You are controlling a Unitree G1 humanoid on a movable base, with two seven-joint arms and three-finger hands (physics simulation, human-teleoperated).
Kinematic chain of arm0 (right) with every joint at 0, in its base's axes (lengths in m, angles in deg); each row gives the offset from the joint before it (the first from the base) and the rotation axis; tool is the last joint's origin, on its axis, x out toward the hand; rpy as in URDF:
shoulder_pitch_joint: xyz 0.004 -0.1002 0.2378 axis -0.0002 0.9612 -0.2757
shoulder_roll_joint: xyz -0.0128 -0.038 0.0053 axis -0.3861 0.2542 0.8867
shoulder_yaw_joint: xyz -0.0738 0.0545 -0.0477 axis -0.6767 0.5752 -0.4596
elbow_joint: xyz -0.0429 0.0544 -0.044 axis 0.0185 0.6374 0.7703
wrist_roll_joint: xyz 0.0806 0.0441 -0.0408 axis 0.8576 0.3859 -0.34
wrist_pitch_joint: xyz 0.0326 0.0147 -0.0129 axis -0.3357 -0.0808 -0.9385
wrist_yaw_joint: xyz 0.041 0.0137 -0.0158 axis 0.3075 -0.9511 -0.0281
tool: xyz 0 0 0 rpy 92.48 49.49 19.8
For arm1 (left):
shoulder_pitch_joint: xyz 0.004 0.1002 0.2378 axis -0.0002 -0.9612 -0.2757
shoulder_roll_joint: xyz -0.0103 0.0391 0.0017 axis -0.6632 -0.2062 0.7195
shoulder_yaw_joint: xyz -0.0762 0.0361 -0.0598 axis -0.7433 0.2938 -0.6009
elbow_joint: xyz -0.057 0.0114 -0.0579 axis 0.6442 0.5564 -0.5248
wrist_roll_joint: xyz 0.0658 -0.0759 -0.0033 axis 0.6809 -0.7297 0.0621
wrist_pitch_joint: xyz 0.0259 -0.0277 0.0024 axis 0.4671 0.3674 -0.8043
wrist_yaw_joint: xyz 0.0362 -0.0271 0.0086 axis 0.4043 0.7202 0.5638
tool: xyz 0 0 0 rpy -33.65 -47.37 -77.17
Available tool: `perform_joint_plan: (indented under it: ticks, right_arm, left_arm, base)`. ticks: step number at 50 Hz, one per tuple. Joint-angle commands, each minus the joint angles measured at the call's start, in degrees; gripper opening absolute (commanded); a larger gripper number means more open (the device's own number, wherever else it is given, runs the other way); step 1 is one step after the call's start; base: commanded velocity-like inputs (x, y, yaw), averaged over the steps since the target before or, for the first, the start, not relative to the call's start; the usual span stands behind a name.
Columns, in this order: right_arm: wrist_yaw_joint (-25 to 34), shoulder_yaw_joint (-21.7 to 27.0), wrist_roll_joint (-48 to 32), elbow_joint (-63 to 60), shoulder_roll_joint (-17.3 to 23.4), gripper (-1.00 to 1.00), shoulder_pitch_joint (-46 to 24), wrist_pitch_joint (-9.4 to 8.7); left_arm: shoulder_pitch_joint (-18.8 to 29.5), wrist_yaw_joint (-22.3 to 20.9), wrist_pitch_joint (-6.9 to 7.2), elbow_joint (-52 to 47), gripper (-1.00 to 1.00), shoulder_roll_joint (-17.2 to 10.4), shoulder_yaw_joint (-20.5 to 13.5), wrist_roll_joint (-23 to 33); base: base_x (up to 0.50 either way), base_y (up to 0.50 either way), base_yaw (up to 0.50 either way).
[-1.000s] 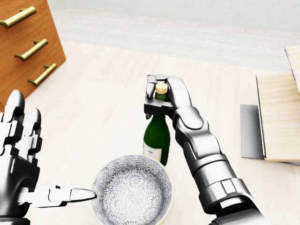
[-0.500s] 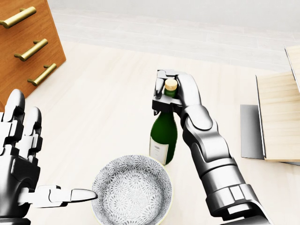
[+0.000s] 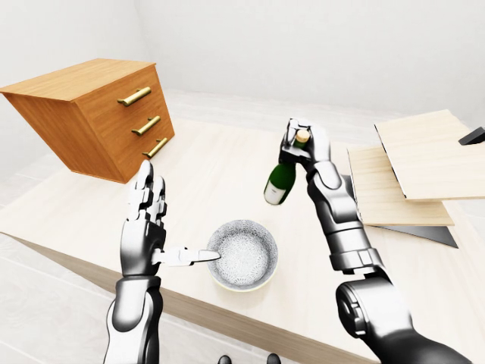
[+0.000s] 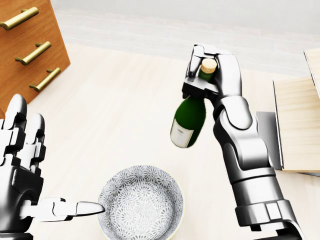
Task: Put the wine bottle on the wine rack.
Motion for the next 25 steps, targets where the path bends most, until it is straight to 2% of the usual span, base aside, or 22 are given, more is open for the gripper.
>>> perform_joint_plan:
  ticks: [1,3,5,7,11,14,16,25]
  right_arm:
    - [-4.09,3.2,2.74,-5.52,2.4,-1.0,-0.53,0.0]
    - [-5.49,3.49,3.2,-5.29,2.93,-1.0,-0.76,0.0]
    - [-5.59,5.33,6.95,-7.0,3.41,-1.0,-1.22,0.0]
    - [-7.48,4.95,6.82,-7.39,4.47,-1.0,-1.47,0.0]
    - [-7.58,5.18,8.52,-9.04,5.59,-1.0,-1.57,0.0]
    - [-9.46,7.27,11.83,-12.72,5.97,-1.0,-0.93,0.0]
    - [-11.65,7.46,12.77,-13.76,6.48,-1.0,-0.27,0.0]
    - [-12.22,6.81,13.72,-13.83,6.98,-1.0,-0.11,0.0]
  left_arm:
    - [0.0,0.1,0.0,-0.34,1.0,0.03,0.25,0.09]
    - [0.08,0.13,0.0,-0.14,1.0,0.02,0.12,0.01]
    - [0.05,0.15,0.0,-0.64,1.0,-0.04,0.01,-0.11]
    - [0.11,0.16,0.0,-0.87,1.0,-0.02,-0.07,-0.24]
    - [0.15,0.19,0.0,-0.82,1.0,0.01,-0.03,-0.22]
    - [0.03,0.26,0.0,-0.8,1.0,0.13,0.1,-0.22]
    - [0.02,0.26,0.0,-0.89,1.0,0.16,0.15,-0.36]
    - [0.01,0.29,0.0,-0.89,1.0,0.13,0.17,-0.39]
  base:
    - [0.0,0.0,0.0]
    - [0.0,0.0,0.0]
    - [0.0,0.0,0.0]
    - [0.0,0.0,0.0]
    - [0.0,0.0,0.0]
    - [0.0,0.0,0.0]
    - [0.0,0.0,0.0]
    - [0.0,0.0,0.0]
